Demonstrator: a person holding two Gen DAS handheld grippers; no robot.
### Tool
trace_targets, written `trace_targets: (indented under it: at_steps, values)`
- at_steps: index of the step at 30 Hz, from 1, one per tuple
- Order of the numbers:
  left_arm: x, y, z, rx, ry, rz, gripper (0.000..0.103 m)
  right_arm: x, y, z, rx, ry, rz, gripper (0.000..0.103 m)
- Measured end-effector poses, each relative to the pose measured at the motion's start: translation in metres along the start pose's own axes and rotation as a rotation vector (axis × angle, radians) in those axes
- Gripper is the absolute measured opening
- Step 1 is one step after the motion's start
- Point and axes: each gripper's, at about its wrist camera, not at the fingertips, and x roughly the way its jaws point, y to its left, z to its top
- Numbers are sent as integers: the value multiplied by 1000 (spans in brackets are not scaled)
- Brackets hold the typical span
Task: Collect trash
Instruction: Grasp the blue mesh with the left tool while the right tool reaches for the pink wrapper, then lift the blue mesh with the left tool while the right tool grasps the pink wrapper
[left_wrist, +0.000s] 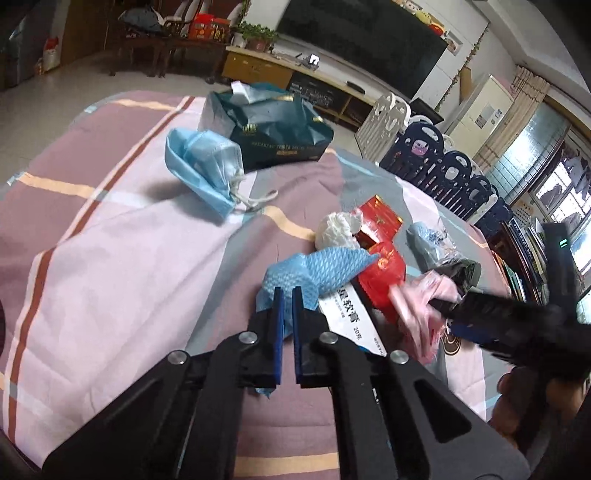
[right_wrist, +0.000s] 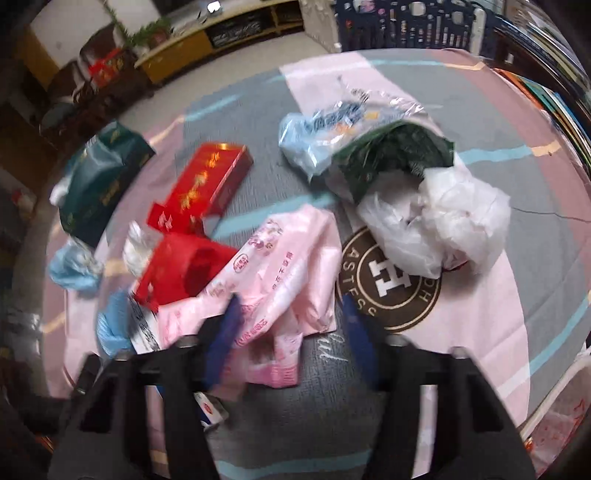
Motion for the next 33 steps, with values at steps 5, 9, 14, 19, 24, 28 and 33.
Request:
trace_targets:
  at_steps: [5, 9, 14, 19, 24, 28, 33]
  values:
    - [-14, 6, 0, -34, -40, -40, 5, -27, -2, -19, -152, -49, 44, 15]
    - [-18, 18, -3, -95, -37, -70, 5, -58, -2, -42, -385, -76, 30, 15]
    - [-16, 22, -5, -122, -21, -89, 5, -70, -11, -75, -602, -96, -104, 38]
    - [-10, 19, -4, -115, 7, -82, 13, -65, -43, -80, -410, -72, -27, 78]
    - [-4, 16, -4, -101, 29, -69, 37, -37, -44, -91, -338, -1, -21, 76]
    - [0, 11, -3, -78, 38, -69, 40, -32, -38, -98, -352, -4, 12, 41]
    - [3, 11, -2, -82, 37, -65, 41, -34, -36, -106, -366, -27, 9, 34]
